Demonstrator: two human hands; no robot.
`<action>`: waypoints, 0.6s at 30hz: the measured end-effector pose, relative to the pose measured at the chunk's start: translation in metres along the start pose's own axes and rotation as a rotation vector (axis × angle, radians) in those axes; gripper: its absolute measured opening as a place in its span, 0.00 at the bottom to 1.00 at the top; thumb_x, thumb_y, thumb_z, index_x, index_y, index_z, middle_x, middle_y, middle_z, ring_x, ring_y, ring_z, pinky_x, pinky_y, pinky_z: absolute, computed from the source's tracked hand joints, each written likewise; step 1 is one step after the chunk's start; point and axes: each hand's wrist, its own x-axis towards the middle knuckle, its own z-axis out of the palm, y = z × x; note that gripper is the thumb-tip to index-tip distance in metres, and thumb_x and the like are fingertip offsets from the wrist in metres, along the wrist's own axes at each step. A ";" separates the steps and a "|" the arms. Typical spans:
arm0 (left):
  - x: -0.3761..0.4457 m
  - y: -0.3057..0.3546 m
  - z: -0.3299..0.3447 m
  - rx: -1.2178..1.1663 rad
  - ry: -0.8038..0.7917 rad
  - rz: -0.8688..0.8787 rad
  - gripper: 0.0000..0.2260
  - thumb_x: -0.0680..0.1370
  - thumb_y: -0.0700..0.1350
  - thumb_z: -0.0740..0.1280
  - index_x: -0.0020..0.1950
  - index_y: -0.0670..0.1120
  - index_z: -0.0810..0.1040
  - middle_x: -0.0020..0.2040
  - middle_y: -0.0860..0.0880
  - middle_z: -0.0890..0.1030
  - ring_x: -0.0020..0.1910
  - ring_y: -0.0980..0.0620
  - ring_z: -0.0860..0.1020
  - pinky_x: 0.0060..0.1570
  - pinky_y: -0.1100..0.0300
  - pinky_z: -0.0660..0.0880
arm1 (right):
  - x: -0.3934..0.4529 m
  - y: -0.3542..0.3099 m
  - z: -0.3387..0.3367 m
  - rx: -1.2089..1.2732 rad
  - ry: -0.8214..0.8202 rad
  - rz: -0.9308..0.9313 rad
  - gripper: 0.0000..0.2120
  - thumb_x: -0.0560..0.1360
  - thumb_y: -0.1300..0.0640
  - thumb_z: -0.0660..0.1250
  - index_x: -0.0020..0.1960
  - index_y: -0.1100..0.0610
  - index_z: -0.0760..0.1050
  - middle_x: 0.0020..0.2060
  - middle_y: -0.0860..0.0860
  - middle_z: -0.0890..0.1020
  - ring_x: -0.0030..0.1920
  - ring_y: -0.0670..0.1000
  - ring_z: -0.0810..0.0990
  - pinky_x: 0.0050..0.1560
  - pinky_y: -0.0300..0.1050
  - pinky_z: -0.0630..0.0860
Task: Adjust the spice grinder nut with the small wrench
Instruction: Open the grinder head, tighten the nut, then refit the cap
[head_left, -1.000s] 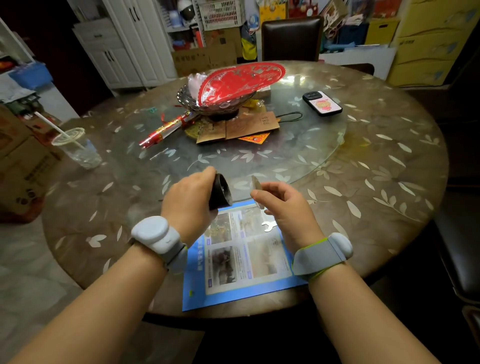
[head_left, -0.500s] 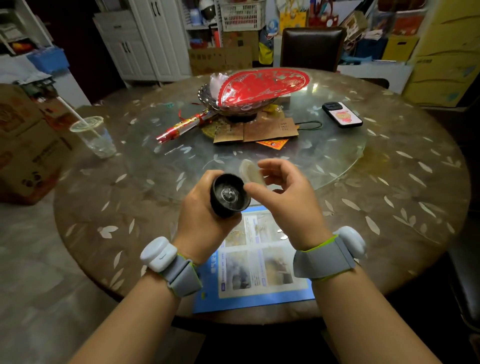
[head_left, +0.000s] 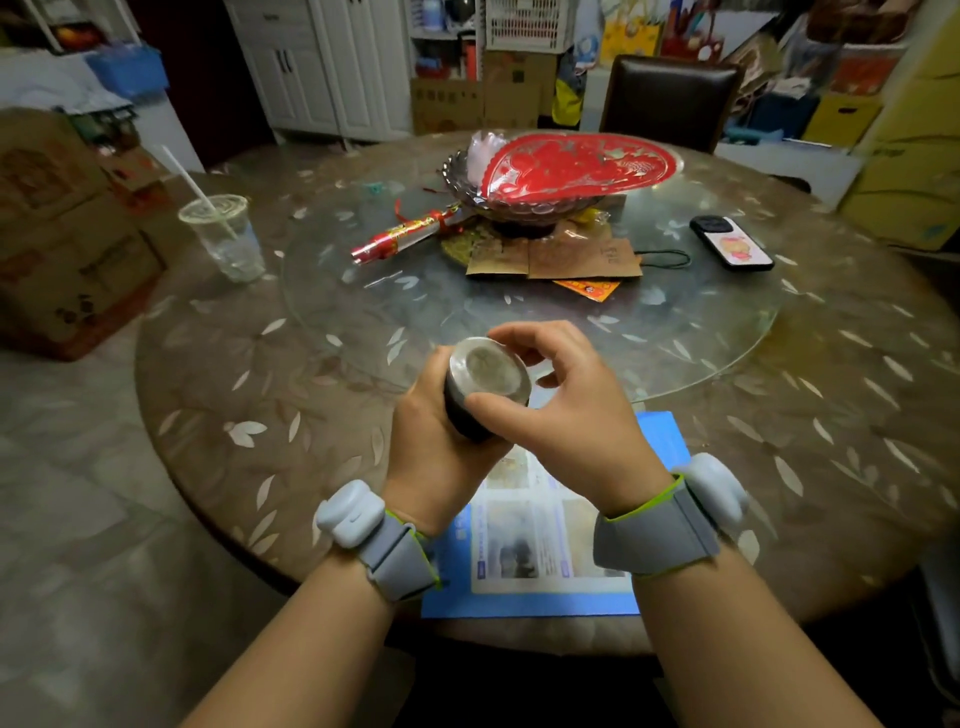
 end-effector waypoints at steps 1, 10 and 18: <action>0.000 -0.001 -0.001 -0.002 0.003 -0.002 0.23 0.63 0.43 0.78 0.53 0.52 0.75 0.48 0.57 0.82 0.44 0.59 0.81 0.44 0.62 0.78 | 0.001 -0.001 0.002 -0.015 -0.005 -0.008 0.22 0.62 0.52 0.73 0.56 0.52 0.78 0.50 0.49 0.77 0.51 0.40 0.75 0.49 0.25 0.66; 0.003 -0.004 -0.005 -0.021 0.005 -0.028 0.23 0.63 0.46 0.77 0.55 0.50 0.75 0.46 0.57 0.82 0.45 0.62 0.80 0.44 0.68 0.76 | 0.004 -0.005 0.004 -0.066 -0.055 -0.036 0.22 0.62 0.53 0.75 0.55 0.52 0.77 0.50 0.47 0.77 0.52 0.38 0.74 0.51 0.24 0.65; 0.004 -0.003 -0.007 0.027 0.011 -0.017 0.20 0.62 0.53 0.75 0.50 0.61 0.71 0.43 0.59 0.80 0.43 0.66 0.79 0.41 0.74 0.72 | 0.006 -0.004 0.000 -0.056 -0.105 -0.028 0.23 0.63 0.54 0.79 0.56 0.52 0.78 0.51 0.47 0.78 0.52 0.40 0.75 0.51 0.24 0.65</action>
